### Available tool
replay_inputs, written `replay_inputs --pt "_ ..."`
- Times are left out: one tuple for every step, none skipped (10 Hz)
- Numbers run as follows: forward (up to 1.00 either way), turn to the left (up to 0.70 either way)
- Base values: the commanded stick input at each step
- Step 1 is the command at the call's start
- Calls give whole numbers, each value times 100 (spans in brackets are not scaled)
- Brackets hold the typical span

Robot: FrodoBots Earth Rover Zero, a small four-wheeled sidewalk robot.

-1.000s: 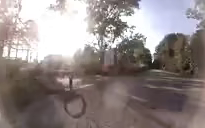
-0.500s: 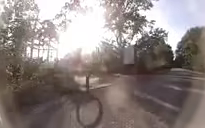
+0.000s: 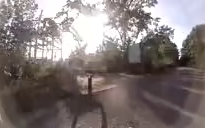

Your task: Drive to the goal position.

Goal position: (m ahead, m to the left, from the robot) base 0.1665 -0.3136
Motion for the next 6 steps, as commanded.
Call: replay_inputs --pt "70 2" --pt "70 3" --pt "70 3" --pt "70 3" --pt "70 2" --pt "70 2"
